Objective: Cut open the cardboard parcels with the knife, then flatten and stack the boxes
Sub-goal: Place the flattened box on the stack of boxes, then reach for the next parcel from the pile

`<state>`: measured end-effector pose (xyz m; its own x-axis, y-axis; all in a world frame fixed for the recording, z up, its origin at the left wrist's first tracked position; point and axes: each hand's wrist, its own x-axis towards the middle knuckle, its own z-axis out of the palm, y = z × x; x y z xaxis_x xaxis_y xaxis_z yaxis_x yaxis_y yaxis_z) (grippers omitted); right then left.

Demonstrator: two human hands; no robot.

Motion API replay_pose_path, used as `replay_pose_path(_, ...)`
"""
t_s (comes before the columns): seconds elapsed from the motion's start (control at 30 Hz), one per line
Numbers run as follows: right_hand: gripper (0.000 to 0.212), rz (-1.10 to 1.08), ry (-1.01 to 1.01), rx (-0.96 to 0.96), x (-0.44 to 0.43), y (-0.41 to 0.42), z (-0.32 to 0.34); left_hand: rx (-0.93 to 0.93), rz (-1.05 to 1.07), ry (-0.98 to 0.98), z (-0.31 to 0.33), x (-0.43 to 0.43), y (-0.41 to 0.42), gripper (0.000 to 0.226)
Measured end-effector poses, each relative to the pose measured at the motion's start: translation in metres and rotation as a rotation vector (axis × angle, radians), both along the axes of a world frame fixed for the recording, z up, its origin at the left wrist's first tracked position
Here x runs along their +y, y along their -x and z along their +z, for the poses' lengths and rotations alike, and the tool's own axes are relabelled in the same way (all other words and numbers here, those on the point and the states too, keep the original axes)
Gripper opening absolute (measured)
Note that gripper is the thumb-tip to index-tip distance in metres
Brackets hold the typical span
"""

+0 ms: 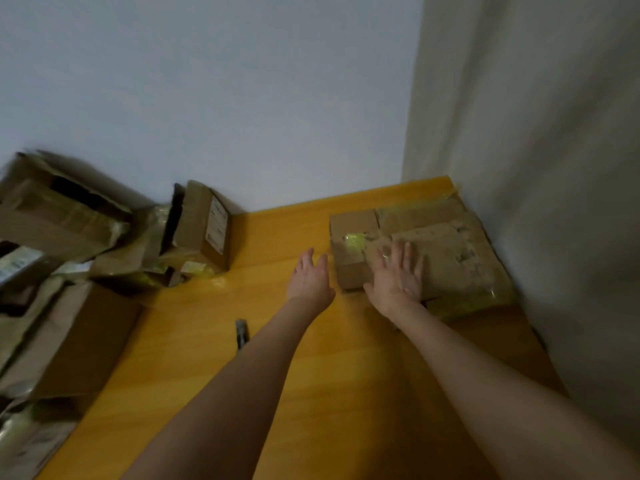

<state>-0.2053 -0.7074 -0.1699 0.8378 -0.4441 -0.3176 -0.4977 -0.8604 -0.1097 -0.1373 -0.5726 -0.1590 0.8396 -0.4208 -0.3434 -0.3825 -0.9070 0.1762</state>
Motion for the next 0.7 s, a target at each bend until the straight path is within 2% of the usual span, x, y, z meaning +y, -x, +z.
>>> replay_pose_path(0.37, 0.069, 0.182, -0.114, -0.096, 0.183, -0.050, 0.034, -0.064, 0.087, -0.024, 0.036, 0.183, -0.018, 0.063)
replay_pose_path(0.57, 0.070, 0.192, -0.110, -0.102, 0.309, -0.067, 0.032, -0.081, 0.050, 0.105, 0.041, 0.294, -0.031, 0.062)
replay_pose_path(0.7, 0.071, 0.180, -0.126, -0.095, 0.389, -0.079, 0.034, -0.184, -0.014, 0.229, 0.049, 0.363, -0.042, 0.057)
